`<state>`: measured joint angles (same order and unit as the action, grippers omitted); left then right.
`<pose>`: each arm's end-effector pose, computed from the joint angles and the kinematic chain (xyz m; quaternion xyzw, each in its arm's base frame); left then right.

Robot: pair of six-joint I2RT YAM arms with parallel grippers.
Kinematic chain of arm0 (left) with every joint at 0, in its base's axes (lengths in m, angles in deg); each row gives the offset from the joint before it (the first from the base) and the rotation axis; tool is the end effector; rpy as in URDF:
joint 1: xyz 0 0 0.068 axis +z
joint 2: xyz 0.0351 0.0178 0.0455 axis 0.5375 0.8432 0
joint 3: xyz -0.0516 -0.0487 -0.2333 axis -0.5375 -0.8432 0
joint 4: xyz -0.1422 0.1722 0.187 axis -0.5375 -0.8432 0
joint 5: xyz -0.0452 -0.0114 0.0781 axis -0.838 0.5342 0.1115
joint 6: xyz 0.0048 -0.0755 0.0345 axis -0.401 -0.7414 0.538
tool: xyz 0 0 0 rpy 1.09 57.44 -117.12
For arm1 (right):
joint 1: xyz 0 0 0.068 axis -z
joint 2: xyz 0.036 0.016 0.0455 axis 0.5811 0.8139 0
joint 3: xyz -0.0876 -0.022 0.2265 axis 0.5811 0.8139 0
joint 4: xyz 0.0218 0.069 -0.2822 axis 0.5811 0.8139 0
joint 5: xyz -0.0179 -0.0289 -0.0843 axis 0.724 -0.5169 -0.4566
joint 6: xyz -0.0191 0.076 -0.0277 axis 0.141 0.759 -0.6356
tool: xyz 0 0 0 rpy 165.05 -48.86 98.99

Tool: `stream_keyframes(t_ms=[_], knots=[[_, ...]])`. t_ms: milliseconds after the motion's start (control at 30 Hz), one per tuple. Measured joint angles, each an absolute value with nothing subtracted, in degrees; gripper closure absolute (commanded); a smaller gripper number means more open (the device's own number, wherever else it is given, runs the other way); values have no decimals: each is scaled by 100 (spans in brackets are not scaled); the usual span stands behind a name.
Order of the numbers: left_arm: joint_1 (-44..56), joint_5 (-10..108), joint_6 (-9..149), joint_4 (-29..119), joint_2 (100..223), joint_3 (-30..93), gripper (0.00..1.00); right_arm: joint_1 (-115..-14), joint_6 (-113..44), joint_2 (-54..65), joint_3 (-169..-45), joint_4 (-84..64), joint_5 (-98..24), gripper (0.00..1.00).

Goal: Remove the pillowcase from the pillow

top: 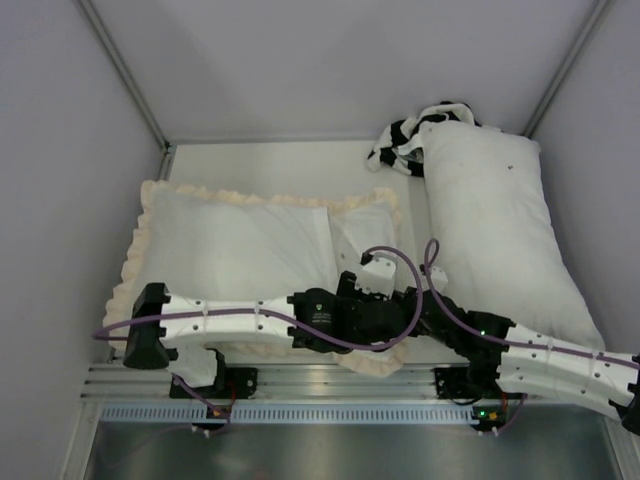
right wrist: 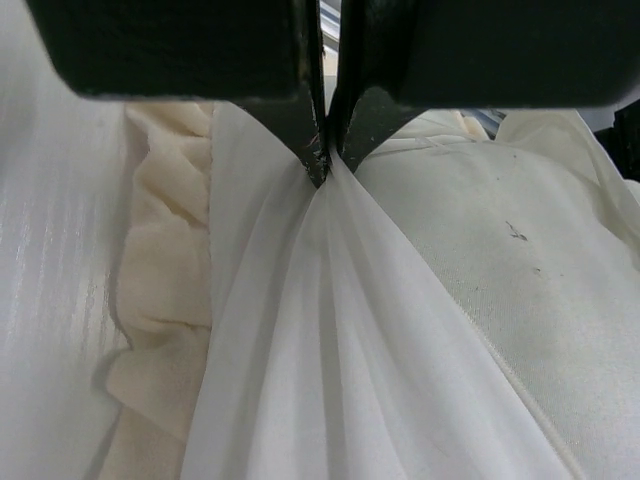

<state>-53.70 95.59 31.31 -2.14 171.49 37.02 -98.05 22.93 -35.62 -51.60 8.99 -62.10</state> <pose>0.0689 -0.3600 0.2628 0.1763 0.8843 -0.1632 0.4003 0.1269 0.1962 0.1376 0.0775 0.8907 0.3178 0.3157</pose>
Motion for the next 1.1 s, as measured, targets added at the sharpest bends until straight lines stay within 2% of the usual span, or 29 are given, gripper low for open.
stream_keyframes(t_ms=[67,167,233,300,333,400,600,733,867,1000,1100], knots=[[-5368,9587,3166,-196,17344,3700,26,-9807,2321,-3632,-5125,916,-6207,100],[-5317,9625,3208,-157,17565,3678,35,-9811,2354,-3755,-5081,947,-6207,100],[-5210,9625,3234,-107,17659,3606,35,-9813,2369,-3844,-5072,1021,-6205,100],[-5068,9633,3236,-76,17739,3512,29,-9816,2378,-3932,-5072,1087,-6205,100],[-5005,9651,3245,-81,17785,3462,20,-9816,2378,-3965,-5072,1111,-6207,100],[-4917,9721,3249,-78,17886,3405,15,-9816,2411,-4032,-5072,1177,-6207,100],[-4869,9740,3247,-37,18150,3359,10,-9816,2483,-4137,-5031,1236,-6207,100],[-4834,9703,3264,193,18190,3182,12,-9816,2507,-4137,-5031,1255,-6207,100],[-4692,9507,3369,759,18078,2670,23,-9816,2509,-4137,-5029,1308,-6205,100],[-4445,9279,3387,1235,17807,2203,39,-9816,2516,-4177,-5009,1321,-6210,100],[-4364,9214,3378,1390,17763,2117,65,-9816,2520,-4249,-4998,1332,-6214,100]])
